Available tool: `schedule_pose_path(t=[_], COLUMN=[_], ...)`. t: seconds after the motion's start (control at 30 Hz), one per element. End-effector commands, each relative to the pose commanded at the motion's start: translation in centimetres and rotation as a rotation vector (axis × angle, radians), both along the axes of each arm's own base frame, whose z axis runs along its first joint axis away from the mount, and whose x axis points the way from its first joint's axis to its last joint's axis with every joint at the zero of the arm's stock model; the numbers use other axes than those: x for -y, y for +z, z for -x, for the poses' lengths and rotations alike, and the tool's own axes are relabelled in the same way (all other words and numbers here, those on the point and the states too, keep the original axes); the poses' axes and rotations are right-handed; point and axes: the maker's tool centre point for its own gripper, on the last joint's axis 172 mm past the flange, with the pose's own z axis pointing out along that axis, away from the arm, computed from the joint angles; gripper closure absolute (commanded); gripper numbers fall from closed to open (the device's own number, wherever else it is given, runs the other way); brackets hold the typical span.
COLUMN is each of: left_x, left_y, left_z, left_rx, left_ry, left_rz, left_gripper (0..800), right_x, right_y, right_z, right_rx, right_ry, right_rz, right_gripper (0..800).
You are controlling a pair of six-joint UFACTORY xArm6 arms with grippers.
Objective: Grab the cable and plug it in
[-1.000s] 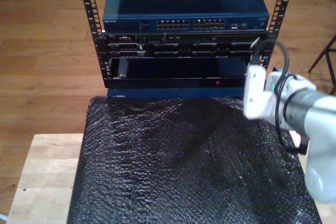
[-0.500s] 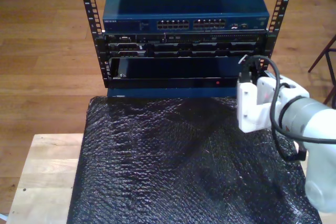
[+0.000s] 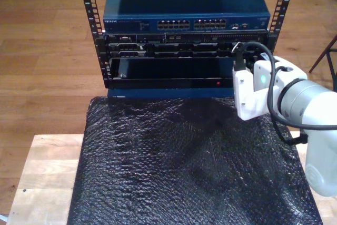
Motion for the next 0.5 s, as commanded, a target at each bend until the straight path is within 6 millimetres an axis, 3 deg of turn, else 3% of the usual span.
schedule_pose_path(t=[0.23,0.5], left_x=[0.0,0.0], left_y=[0.0,0.0], left_z=[0.0,0.0], left_rx=[0.000,0.000], left_ry=[0.000,0.000], left_rz=[0.000,0.000], left_gripper=[0,0], right_x=[-0.1,-1.3], right_y=[-0.9,1.1], right_z=[-0.8,-4.0], right_rx=[-0.015,0.103], right_ry=[0.003,0.029], right_rz=[0.007,-0.067], right_gripper=[799,799])
